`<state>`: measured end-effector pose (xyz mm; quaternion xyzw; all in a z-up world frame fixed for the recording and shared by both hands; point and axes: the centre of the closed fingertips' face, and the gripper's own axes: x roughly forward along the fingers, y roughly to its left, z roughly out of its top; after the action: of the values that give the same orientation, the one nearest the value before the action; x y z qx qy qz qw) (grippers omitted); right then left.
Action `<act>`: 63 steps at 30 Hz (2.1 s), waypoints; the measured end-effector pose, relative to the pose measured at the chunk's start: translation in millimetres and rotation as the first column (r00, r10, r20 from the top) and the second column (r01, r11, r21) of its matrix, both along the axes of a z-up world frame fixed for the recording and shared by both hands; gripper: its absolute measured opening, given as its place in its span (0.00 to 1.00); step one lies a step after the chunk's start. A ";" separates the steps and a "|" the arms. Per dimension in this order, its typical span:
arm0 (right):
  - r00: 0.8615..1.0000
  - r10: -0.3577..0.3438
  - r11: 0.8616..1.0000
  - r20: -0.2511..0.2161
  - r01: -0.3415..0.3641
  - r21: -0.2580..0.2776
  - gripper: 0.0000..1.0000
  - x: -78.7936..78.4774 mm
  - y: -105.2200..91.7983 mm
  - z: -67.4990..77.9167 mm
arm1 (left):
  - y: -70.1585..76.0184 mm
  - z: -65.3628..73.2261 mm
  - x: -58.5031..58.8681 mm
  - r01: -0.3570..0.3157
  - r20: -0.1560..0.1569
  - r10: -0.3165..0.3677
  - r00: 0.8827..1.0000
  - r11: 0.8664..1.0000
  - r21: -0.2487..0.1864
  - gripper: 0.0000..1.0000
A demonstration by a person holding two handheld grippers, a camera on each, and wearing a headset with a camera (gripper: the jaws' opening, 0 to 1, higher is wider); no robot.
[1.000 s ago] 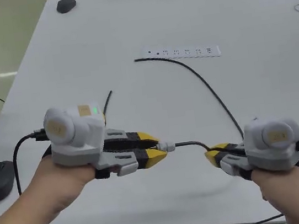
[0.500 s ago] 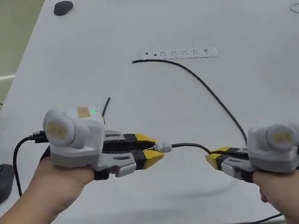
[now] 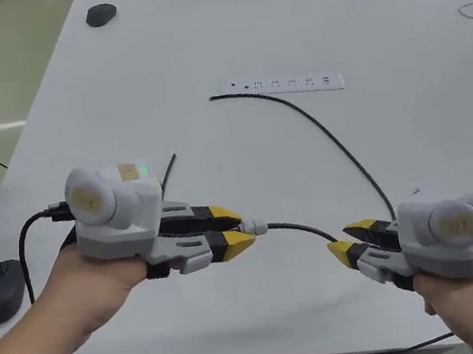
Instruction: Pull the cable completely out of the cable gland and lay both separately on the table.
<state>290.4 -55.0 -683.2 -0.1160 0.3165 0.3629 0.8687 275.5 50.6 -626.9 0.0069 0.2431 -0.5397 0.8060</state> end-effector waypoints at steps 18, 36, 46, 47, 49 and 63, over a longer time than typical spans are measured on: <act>0.936 0.306 0.941 0.172 -0.269 -0.205 0.14 -13.3 80.3 38.9 | -4.6 0.4 -6.7 0.019 0.019 -0.019 1.000 1.000 0.012 0.15; 0.931 0.320 0.938 0.176 -0.285 -0.195 0.01 -19.0 85.1 36.7 | -6.1 -0.6 -14.2 0.032 0.015 -0.032 0.999 0.999 0.009 0.15; 0.947 0.280 0.953 0.158 -0.255 -0.161 0.01 -14.4 81.3 35.2 | -5.6 -0.4 -10.7 0.023 0.018 -0.023 1.000 1.000 0.004 0.15; 0.949 0.274 0.955 0.156 -0.250 -0.156 0.01 -13.9 80.4 35.1 | -5.5 -0.2 -10.3 0.022 0.018 -0.022 1.000 1.000 0.003 0.15; 0.950 0.270 0.957 0.156 -0.247 -0.153 0.01 -13.5 79.2 34.6 | -5.3 0.0 -9.4 0.022 0.021 -0.022 1.000 1.000 0.003 0.15; 0.990 0.113 0.992 0.082 -0.108 -0.061 0.00 -1.2 48.3 20.5 | -2.3 3.2 -5.1 0.006 0.017 -0.006 1.000 1.000 -0.011 0.15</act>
<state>289.2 -6.7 -662.7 -0.1733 0.2822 0.3959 0.8565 270.4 48.3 -623.7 0.0078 0.2334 -0.5435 0.8063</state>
